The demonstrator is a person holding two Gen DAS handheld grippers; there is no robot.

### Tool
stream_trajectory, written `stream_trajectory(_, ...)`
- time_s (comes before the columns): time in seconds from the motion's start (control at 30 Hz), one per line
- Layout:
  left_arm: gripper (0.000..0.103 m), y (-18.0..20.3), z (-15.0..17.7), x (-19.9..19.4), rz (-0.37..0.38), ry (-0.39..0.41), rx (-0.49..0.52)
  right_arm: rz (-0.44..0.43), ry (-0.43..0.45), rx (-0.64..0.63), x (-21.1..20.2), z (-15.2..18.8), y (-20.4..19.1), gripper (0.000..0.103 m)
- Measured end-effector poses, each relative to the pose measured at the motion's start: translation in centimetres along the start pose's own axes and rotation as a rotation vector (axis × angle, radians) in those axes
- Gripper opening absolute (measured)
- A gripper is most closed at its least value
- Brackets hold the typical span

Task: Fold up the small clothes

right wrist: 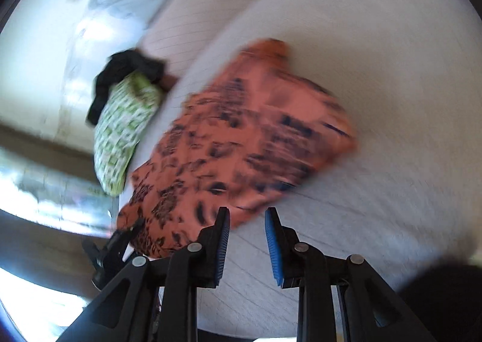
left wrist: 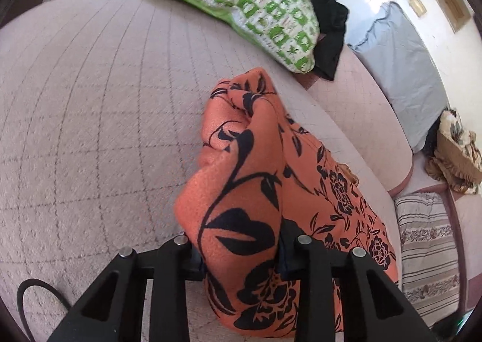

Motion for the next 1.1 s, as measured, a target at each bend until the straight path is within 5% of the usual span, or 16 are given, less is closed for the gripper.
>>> stream_trajectory(0.07, 0.04, 0.5, -0.2, 0.0, -0.007, 0.018, 0.029, -0.026, 0.013, -0.083, 1.4, -1.0, -2.7, 0.027)
stream_trajectory(0.13, 0.07, 0.6, 0.0, 0.9, -0.029, 0.003, 0.052, -0.061, -0.021, -0.127, 3.8, -1.6, -4.7, 0.027)
stream_trajectory(0.27, 0.065, 1.2, 0.4, 1.5, -0.092, 0.039, 0.162, -0.062, -0.127, -0.162, 10.7, -2.0, -6.0, 0.027)
stream_trajectory(0.33, 0.044, 1.4, 0.7, 1.8, -0.123, 0.04, 0.221, -0.019, -0.229, -0.127, 14.3, -1.2, -4.6, 0.023)
stream_trajectory(0.47, 0.032, 1.9, 0.5, 1.4, -0.112, 0.04, 0.245, -0.104, -0.253, -0.036, 13.2, -2.5, -4.3, 0.026)
stream_trajectory(0.6, 0.029, 4.9, 0.3, -0.3, -0.11, 0.068, 0.343, -0.121, -0.152, 0.076, 11.2, -5.4, -2.4, 0.027)
stream_trajectory(0.8, 0.029, 14.0, 1.0, -2.1, -0.089, 0.06, 0.524, -0.115, -0.012, 0.217, 6.6, -9.6, 1.4, 0.027)
stream_trajectory(0.9, 0.029, 20.4, 3.9, -1.8, -0.048, 0.03, 0.667, -0.167, 0.016, 0.279, 5.1, -10.8, 2.6, 0.034)
stream_trajectory(0.97, 0.031, 23.6, 6.2, -1.6, -0.022, 0.008, 0.768, -0.203, 0.035, 0.307, 4.1, -11.6, 3.5, 0.053)
stream_trajectory(1.0, 0.04, 25.1, 7.8, -1.4, -0.01, -0.013, 0.825, -0.23, 0.054, 0.32, 3.5, -11.9, 3.8, 0.066)
stream_trajectory(1.1, 0.059, 27.1, 11.7, -1.4, 0.055, -0.078, 0.94, -0.294, 0.051, 0.321, 2.2, -12.3, 4.3, 0.066)
Point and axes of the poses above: each gripper's, at about its wrist camera, not at the fingertips, and x roughly the way its jaws point, y to its right, z to its underside, the point moved 8 cm from there along x, roughly the way its jaws point
